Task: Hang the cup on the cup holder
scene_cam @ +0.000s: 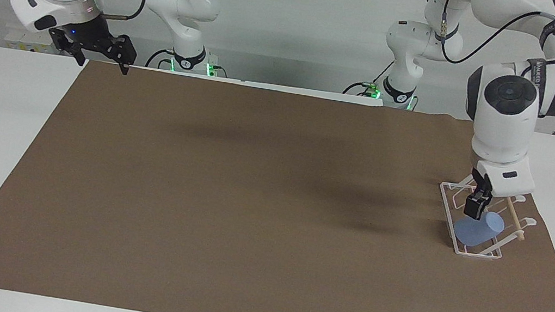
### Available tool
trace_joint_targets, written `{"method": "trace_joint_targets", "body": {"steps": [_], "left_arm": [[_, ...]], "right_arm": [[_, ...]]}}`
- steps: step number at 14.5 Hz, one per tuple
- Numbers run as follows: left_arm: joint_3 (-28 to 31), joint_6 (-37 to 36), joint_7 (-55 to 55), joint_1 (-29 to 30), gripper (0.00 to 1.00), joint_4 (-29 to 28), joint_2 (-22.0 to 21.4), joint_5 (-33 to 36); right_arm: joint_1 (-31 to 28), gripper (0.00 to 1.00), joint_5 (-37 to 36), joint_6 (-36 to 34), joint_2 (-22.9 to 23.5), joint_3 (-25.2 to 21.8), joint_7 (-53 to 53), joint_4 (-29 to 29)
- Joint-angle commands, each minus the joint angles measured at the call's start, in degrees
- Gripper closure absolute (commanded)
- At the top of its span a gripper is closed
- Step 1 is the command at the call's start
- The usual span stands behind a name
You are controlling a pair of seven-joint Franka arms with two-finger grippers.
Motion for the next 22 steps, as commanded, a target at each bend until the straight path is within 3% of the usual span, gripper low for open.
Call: {"method": "trace_joint_targets", "body": {"steps": [1,5,8,12,22], "left_arm": [[-0.23,-3.16,15.03,3.1,0.0,-0.62,-3.3,-6.29],[-0.23,-7.74,32.01,4.43,0.0,-0.79,-4.62,-7.71],[-0.23,-8.18,40.82,5.74,0.0,-0.79,-6.02,-14.46],[-0.14,-7.92,45.3,8.2,0.0,-0.88,-8.48,-21.07],[-0.49,-6.6,46.46,9.7,0.0,-2.63,-10.95,-19.5]], "right_arm": [[-0.41,0.01,-0.18,-0.06,-1.02,0.23,-0.02,-1.17],[-0.32,0.01,-0.18,-0.06,-1.02,0.32,-0.02,-1.17],[-0.41,0.01,-0.18,-0.06,-1.02,0.32,-0.02,-1.17],[-0.32,0.01,-0.18,-0.06,-1.02,0.32,-0.02,-1.17],[-0.32,0.01,-0.18,-0.06,-1.02,0.32,-0.02,-1.17]]}}
